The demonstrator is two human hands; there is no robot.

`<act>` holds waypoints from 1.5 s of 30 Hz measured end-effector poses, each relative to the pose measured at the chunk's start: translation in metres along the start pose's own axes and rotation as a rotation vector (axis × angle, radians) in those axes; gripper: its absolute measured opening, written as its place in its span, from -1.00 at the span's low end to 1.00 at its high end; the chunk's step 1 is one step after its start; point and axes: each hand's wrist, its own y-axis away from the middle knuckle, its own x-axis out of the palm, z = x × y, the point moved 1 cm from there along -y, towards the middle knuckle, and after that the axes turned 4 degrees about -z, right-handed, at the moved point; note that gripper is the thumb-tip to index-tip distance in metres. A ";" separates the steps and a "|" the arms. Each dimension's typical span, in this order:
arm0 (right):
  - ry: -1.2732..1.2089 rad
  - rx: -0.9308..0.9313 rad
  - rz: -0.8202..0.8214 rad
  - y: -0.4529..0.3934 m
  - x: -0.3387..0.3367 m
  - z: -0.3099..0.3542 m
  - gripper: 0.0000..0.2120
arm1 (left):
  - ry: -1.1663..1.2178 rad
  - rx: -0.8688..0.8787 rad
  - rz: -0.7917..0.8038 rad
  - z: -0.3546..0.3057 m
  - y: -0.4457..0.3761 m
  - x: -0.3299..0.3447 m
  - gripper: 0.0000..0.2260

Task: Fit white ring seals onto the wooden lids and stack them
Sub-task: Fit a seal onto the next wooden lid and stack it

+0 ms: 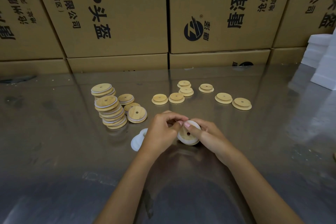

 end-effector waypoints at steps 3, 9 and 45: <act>-0.032 0.023 0.004 0.000 0.000 0.001 -0.80 | -0.002 0.000 0.004 0.000 0.000 -0.001 -0.75; -0.124 0.062 -0.010 0.002 -0.001 0.005 -0.76 | 0.014 -0.024 0.007 0.002 -0.001 -0.003 -0.75; -0.390 0.032 -0.051 0.000 -0.003 0.007 -0.70 | 0.350 -0.390 -0.065 -0.001 0.004 0.021 -0.87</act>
